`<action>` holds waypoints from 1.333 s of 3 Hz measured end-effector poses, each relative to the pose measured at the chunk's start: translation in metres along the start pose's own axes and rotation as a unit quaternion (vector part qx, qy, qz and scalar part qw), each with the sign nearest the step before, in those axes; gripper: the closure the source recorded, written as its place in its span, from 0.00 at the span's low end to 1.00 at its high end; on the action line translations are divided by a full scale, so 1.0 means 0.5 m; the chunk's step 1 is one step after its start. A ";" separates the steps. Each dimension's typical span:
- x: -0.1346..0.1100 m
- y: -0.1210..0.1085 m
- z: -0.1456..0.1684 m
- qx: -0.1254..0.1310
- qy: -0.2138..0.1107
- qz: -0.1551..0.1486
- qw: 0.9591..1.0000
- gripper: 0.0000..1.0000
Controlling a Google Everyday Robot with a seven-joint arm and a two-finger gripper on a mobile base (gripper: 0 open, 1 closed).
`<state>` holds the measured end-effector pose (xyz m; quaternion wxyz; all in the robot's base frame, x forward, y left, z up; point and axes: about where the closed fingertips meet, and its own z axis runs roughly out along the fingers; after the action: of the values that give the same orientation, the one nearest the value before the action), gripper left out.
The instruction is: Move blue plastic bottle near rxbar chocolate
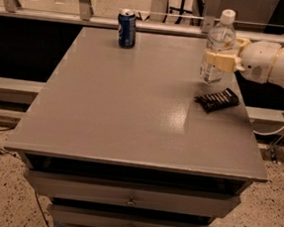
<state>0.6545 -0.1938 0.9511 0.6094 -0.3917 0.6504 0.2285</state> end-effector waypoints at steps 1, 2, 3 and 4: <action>0.035 -0.002 -0.023 0.009 0.003 0.017 1.000 0.83; 0.063 -0.008 -0.026 0.011 0.004 0.024 1.000 0.83; 0.084 -0.020 -0.018 0.010 0.001 0.025 1.000 1.00; 0.095 -0.027 -0.015 0.010 0.004 0.028 1.000 0.85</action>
Offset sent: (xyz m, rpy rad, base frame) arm -0.0014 -0.0341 -0.0438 0.0310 0.0470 -0.0473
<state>0.6628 -0.2186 0.9086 0.6038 -0.3678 0.6663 0.2372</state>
